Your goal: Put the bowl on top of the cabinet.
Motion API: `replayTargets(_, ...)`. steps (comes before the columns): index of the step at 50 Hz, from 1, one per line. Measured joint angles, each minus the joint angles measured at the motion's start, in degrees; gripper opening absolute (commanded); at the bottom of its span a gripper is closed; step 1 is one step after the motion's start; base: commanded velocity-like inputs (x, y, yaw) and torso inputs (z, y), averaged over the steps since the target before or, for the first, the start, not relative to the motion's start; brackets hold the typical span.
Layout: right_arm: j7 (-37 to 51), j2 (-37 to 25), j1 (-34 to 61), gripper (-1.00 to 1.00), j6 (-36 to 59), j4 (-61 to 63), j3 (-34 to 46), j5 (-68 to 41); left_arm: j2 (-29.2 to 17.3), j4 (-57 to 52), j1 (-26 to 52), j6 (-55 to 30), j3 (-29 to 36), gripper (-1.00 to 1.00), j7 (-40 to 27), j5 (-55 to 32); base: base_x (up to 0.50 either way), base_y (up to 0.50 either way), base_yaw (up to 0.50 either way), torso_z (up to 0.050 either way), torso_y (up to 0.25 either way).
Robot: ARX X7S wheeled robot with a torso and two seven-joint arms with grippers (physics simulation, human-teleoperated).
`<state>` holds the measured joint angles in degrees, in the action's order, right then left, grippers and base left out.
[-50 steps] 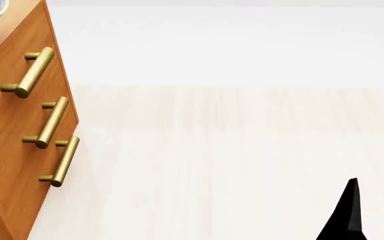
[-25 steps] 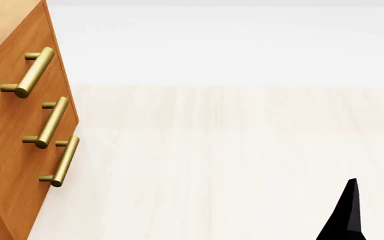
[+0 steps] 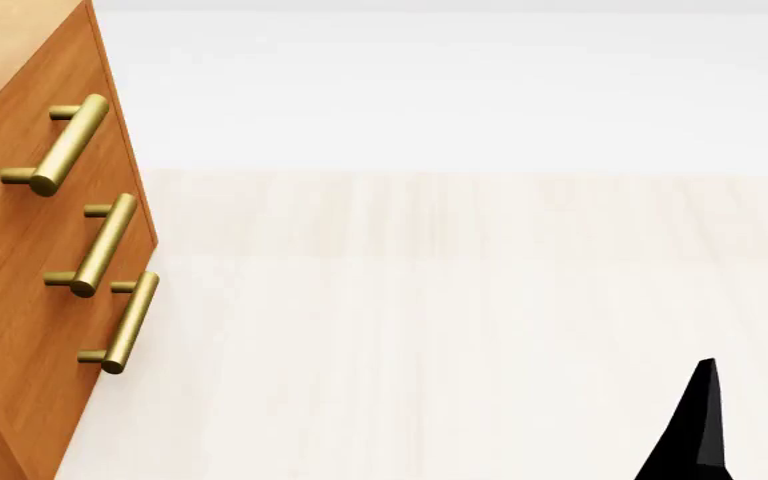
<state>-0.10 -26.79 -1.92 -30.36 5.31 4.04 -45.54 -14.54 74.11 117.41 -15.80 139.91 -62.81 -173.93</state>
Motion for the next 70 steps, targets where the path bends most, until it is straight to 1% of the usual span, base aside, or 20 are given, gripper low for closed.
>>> replayTargets(3,-0.03,-0.11,-0.36,1.00,-0.12,0.51,-0.11,-0.14,-0.71,-2.64,1.41,1.30,-0.04,1.00,-0.53,0.47,0.00,0.00,0.00,0.000,0.000)
replayTargets(9,-0.12,-0.33,-1.30,1.00,-0.49,1.90,-0.27,-0.22,-3.19,-11.56,4.99,6.17,-0.06,1.00,-1.93,1.83,0.00,0.00,0.00,0.000,0.000)
replayTargets(20,-0.03,-0.86,-4.15,1.00,-1.68,5.82,-0.82,0.26,-9.06,-31.22,11.68,16.97,0.07,1.00,-5.39,5.62,0.00,0.00,0.00,0.000,0.000)
replayTargets(24,0.09,-1.19,-5.56,1.00,-2.23,7.48,-1.26,0.26,-12.44,-38.37,13.60,19.90,-2.06,1.00,-8.30,9.25,0.00,0.00,0.00,0.000,0.000)
replayTargets(27,0.10,-1.40,-6.52,1.00,-2.62,8.63,-1.52,0.23,-15.18,-42.81,14.57,20.65,-4.97,1.00,-11.20,13.09,0.00,0.00,0.00,0.000,0.000)
replayTargets(36,-0.03,-1.65,-8.41,1.00,-3.36,10.98,-1.74,0.60,-22.21,-52.31,16.22,17.78,-15.19,1.00,-19.97,25.36,0.00,0.00,0.00,0.000,0.000)
replayTargets(45,-0.09,-1.50,-8.74,1.00,-3.26,11.72,-1.33,1.46,-25.74,-57.11,16.93,13.92,-20.89,1.00,-24.16,33.49,0.00,0.00,0.00,0.000,0.000)
replayTargets(57,-0.04,-1.42,-8.81,1.00,-3.03,12.14,-1.14,1.96,-26.23,-58.89,17.28,7.40,-25.74,1.00,-26.13,41.64,0.00,0.00,0.00,0.000,0.000)
replayTargets(70,0.08,-1.33,-8.86,1.00,-2.89,12.30,-1.22,2.29,-24.47,-59.77,17.46,-0.41,-31.08,1.00,-26.89,50.03,0.00,0.00,0.00,0.000,0.000)
